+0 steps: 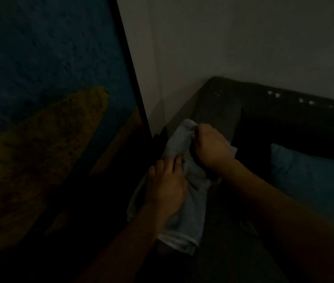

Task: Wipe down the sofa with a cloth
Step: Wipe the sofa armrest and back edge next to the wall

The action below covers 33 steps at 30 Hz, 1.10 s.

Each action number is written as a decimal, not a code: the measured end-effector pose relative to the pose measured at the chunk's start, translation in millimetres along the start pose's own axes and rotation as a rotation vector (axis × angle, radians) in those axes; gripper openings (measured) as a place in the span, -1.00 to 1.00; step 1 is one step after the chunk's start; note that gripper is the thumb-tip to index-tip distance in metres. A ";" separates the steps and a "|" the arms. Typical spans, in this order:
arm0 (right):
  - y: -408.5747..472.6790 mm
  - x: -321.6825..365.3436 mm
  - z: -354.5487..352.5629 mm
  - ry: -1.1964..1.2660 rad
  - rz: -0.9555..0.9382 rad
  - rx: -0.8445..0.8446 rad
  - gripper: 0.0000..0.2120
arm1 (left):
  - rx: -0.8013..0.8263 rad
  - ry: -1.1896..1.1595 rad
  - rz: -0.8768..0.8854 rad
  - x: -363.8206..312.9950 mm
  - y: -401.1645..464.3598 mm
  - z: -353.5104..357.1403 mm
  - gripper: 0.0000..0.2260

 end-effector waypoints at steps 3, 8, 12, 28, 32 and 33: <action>5.4 -45.3 -31.4 -0.035 0.145 -0.057 -0.72 | -0.013 -0.032 0.089 -41.1 27.1 -9.0 -0.47; 10.3 -87.9 -3.4 -0.111 0.353 0.065 -0.62 | 0.099 -0.005 0.127 -63.0 45.1 22.0 -0.46; 10.6 -86.8 12.6 -0.099 0.359 -0.056 -0.64 | 0.091 -0.070 0.132 -53.7 44.7 29.2 -0.46; 30.9 -75.9 -38.4 -0.064 0.244 0.007 -0.66 | 0.013 0.019 0.125 -55.4 65.5 -1.5 -0.51; 35.0 -122.8 -44.8 -0.075 0.447 0.050 -0.60 | 0.113 0.020 0.165 -95.8 96.1 5.8 -0.47; 36.2 -122.3 -33.2 -0.002 0.458 0.078 -0.55 | 0.143 0.019 0.147 -90.3 98.7 17.1 -0.47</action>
Point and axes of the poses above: each hand's wrist, its own y-axis towards the middle knuckle, its own z-axis out of the palm, x = y × z, the point moved 5 cm from there along y, towards the middle knuckle, and after that the axes turned 6 degrees about y, right-handed, at the moved point
